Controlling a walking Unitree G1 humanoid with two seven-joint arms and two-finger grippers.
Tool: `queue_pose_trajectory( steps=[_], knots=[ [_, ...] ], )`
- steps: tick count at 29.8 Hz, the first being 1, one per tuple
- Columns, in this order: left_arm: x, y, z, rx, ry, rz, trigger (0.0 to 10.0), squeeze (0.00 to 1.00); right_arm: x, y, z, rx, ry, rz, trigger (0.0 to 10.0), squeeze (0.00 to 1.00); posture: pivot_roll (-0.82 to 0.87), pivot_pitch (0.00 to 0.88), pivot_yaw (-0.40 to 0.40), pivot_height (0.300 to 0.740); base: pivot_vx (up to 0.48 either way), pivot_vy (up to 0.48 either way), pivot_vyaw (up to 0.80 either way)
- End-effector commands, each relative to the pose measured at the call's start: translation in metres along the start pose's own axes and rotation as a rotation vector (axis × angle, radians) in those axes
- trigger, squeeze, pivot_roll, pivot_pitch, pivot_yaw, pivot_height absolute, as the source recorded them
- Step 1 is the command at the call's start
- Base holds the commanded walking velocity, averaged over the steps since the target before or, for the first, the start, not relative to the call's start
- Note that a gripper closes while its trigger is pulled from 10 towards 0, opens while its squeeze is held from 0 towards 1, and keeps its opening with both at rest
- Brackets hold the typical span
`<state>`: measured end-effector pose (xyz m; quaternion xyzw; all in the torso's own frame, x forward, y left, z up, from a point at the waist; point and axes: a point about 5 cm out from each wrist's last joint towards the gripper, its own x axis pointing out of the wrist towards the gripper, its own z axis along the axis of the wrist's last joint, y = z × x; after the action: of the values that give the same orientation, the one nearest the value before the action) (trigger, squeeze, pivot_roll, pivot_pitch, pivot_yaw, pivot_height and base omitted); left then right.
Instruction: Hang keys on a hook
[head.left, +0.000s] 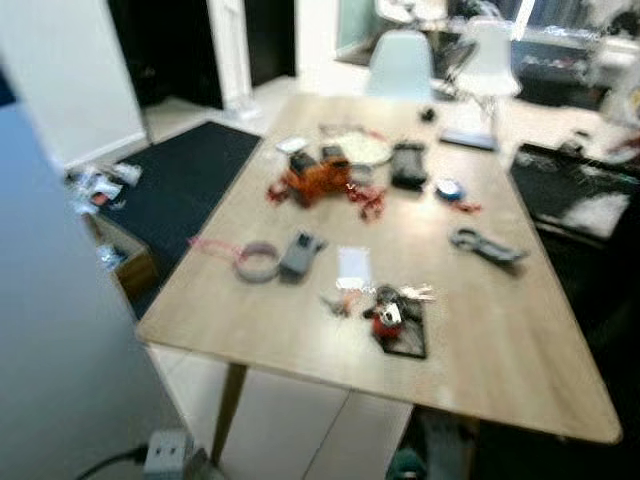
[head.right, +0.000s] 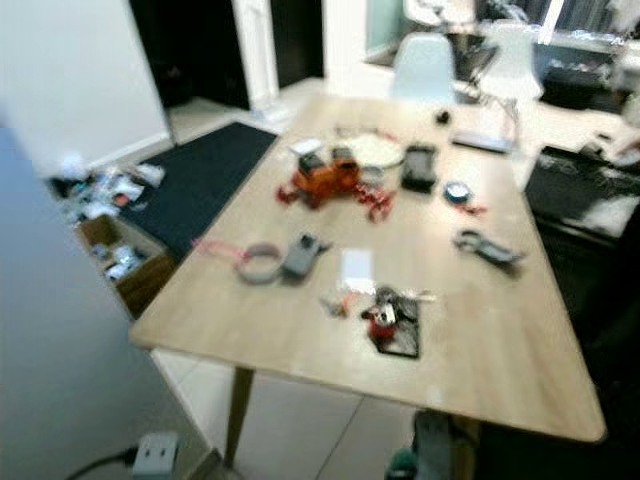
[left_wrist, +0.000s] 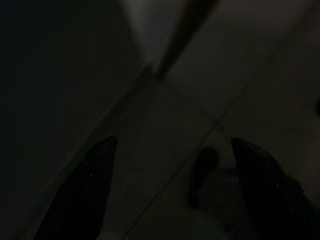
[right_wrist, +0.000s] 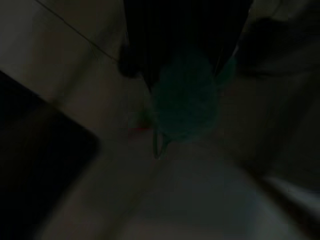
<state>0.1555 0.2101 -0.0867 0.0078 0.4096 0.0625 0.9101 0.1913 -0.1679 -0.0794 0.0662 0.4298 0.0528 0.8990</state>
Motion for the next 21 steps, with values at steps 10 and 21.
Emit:
queue_pose_trajectory(
  steps=[10, 21],
  knots=[
    [-0.0017, 0.0034, -0.0039, -0.005, 0.007, 0.006, 10.0, 0.0, -0.0024, -0.0065, -0.0042, -0.007, 0.015, -0.016, 10.0, 0.0, 0.07, 0.03, -0.025, 0.74, 0.0, 0.0, 0.8],
    [-0.0018, 0.0023, -0.0043, -0.007, 0.006, 0.006, 10.0, 0.0, -0.0024, -0.0063, -0.0043, -0.007, 0.016, -0.013, 10.0, 0.0, 0.07, 0.034, -0.026, 0.74, 0.0, 0.0, 0.8]
  ],
)
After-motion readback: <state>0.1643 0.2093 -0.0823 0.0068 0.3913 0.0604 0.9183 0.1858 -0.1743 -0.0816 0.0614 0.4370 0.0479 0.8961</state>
